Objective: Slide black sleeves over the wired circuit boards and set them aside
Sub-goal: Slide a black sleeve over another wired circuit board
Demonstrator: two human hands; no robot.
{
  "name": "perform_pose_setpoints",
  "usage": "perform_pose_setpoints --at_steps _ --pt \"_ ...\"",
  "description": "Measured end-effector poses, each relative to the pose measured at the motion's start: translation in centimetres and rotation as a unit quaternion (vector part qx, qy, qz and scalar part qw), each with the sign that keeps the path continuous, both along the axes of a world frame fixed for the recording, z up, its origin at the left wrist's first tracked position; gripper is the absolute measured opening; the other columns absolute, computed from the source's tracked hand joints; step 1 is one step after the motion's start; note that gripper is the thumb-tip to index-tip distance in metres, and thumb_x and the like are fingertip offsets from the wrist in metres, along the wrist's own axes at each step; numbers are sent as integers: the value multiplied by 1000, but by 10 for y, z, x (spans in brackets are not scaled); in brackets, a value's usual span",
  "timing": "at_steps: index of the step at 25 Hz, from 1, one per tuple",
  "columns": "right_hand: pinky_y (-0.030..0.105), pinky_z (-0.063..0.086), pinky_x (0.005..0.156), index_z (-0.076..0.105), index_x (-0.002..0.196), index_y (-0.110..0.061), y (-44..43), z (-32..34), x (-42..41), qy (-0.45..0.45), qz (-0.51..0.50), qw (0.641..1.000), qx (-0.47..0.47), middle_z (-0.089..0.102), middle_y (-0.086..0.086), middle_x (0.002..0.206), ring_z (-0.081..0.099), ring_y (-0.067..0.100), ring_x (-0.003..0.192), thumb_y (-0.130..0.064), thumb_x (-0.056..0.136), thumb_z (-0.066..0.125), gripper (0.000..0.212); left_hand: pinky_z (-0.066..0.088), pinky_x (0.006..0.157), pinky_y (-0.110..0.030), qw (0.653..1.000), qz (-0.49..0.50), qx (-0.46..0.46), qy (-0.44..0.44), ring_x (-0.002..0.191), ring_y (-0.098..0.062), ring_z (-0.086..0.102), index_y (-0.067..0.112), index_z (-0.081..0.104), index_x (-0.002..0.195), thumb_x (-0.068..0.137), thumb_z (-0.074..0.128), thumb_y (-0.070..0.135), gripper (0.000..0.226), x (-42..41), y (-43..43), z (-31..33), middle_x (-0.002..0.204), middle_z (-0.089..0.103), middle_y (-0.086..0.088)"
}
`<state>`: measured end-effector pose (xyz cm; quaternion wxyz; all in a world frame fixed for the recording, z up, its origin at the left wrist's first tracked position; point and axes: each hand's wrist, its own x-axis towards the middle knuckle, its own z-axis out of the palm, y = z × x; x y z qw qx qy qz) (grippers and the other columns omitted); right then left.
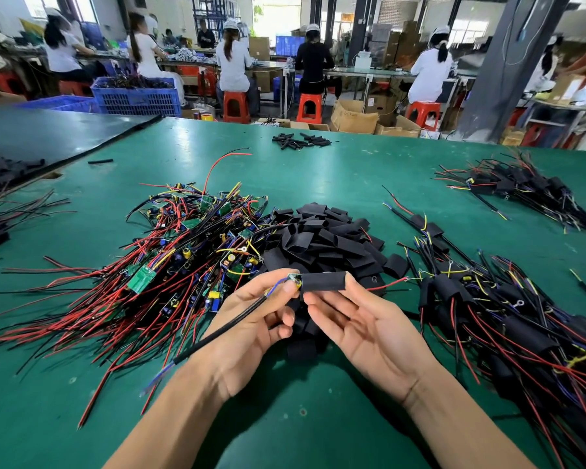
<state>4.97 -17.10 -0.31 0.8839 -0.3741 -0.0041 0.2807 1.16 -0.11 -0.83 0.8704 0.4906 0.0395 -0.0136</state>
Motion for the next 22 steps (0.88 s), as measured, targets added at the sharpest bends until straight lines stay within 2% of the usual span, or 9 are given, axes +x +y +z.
perform_pose_setpoints --at_steps 6,9,11,17,19,22 --pt "36 60 85 78 95 0 6 0 -1 8 -26 1000 11 70 26 117 70 32 109 -30 80 70 35 45 53 -18 994 90 49 -23 56 -10 58 24 78 87 64 82 29 24 1 -4 -5 82 72 0" --pt "35 61 84 69 112 -1 6 -1 -1 20 -33 999 32 70 26 114 72 31 105 -22 82 68 37 45 53 -18 993 104 57 -27 54 -10 58 25 78 85 60 83 32 27 1 -6 -2 80 72 1" --pt "35 60 87 68 116 -2 3 -1 0 27 -32 998 57 70 25 115 72 30 106 -16 83 65 36 44 51 -17 992 112 52 -34 54 -10 58 24 77 85 57 85 32 30 1 -8 0 81 72 0" --pt "31 61 81 76 102 -2 4 -4 0 2 -57 997 47 71 22 116 73 27 102 -8 76 68 27 47 52 -19 989 137 45 -44 54 -12 59 24 75 79 69 79 25 10 1 -10 -1 82 71 -2" --pt "27 60 79 79 94 -6 8 -7 -1 -10 -76 997 21 73 20 112 74 24 101 -7 76 68 21 47 52 -19 989 139 38 -30 54 -13 61 21 77 78 69 77 27 11 2 -11 -3 84 72 -6" --pt "25 60 73 77 92 -4 10 -9 -1 21 -100 994 24 75 17 106 76 22 93 -4 73 69 21 51 55 -20 992 119 32 -22 59 -15 67 18 79 86 72 75 22 15 1 -12 -4 90 75 -10"
